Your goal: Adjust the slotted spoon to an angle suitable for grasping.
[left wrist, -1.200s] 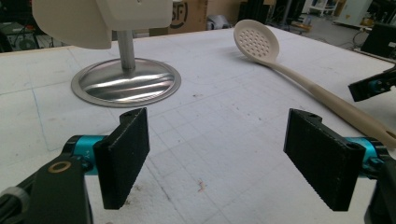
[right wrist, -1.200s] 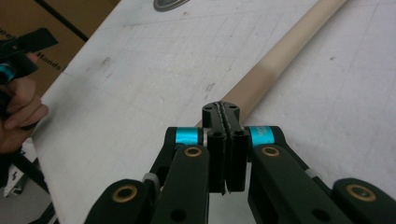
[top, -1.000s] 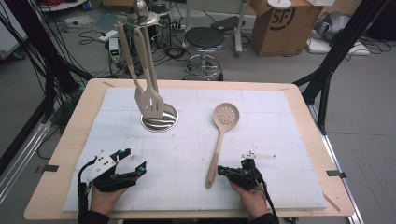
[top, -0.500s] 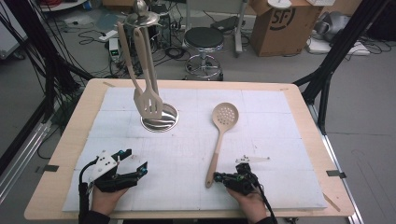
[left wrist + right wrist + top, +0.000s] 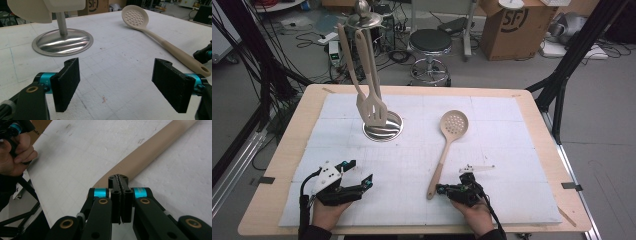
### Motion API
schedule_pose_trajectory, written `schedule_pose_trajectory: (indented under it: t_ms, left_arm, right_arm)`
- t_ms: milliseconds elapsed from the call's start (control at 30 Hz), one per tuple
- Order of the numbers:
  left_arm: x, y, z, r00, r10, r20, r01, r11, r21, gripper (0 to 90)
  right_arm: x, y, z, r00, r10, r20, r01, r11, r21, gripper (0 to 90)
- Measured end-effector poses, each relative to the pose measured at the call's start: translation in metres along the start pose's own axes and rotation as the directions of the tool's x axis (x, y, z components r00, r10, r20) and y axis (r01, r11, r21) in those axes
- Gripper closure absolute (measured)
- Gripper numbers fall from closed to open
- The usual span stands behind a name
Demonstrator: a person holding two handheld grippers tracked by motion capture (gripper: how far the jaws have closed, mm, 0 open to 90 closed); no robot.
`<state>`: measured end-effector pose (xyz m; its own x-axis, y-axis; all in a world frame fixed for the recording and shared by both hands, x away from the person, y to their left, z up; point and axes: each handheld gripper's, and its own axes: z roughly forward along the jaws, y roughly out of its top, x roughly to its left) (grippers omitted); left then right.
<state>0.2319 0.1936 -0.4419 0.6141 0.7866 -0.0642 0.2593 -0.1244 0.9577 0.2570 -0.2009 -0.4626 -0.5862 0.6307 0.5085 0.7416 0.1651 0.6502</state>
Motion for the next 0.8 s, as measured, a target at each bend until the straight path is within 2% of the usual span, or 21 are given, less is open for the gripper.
schedule_pose_trajectory:
  t_ms: [200, 800]
  left_arm:
    - [-0.001, 0.0, 0.001, 1.0, 0.008, 0.003, -0.008, 1.0, 0.001, 23.1]
    - [-0.002, 0.001, 0.004, 0.9999, 0.014, 0.006, -0.014, 0.9999, 0.006, 23.1]
  right_arm:
    - [0.002, 0.004, 0.007, 0.9999, -0.004, -0.01, 0.004, 1.0, 0.002, 89.5]
    - [0.009, 0.015, 0.027, 1.0, -0.001, 0.002, 0.001, 1.0, -0.009, 89.5]
